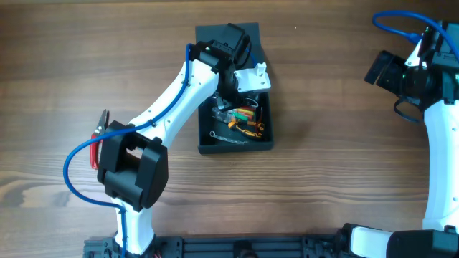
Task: Pack container
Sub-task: 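Carry the screwdriver right into the green box and release, then move the left gripper back over the red-handled cutters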
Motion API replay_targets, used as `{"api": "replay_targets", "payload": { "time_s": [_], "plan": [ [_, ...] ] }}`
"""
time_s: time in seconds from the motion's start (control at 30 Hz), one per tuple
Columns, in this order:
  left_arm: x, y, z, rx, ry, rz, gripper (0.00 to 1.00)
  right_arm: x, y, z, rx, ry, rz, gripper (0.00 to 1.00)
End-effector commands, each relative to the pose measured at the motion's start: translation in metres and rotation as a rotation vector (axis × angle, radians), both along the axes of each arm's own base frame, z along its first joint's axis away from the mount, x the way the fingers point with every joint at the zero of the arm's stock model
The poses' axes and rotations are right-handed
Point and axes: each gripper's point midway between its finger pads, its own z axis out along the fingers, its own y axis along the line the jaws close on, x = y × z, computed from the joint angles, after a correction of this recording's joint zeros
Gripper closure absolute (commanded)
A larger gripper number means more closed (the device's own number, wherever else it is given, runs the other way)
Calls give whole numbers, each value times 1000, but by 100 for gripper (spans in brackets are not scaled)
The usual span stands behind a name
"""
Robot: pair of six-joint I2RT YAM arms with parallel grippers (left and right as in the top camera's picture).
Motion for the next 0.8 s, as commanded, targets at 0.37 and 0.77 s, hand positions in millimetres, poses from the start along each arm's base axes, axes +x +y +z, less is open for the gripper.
{"api": "replay_targets", "payload": {
  "time_s": [0.37, 0.77],
  "plan": [
    [22, 41, 85, -49, -141, 473, 5, -1, -4, -4, -19, 14, -7, 0],
    [-33, 276, 189, -187, -139, 1557, 0, -1, -4, -3, -19, 12, -8, 0]
  ]
}}
